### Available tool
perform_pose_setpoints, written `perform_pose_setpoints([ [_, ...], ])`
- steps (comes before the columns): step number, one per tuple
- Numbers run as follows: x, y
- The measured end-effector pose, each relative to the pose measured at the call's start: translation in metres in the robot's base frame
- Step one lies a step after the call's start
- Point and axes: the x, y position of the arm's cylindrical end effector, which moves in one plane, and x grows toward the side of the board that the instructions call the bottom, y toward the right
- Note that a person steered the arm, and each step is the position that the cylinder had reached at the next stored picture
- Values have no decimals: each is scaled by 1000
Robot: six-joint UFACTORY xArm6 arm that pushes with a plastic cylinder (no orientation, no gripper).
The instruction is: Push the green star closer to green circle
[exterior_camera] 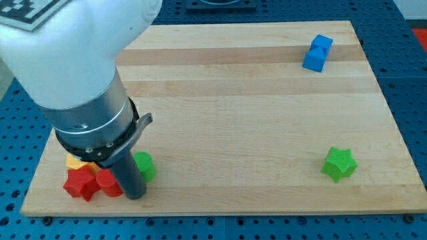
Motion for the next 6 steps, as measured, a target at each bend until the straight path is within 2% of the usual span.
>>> perform_pose_setpoints([
  [1,21,32],
  [2,21,37],
  [3,21,81],
  [6,19,348],
])
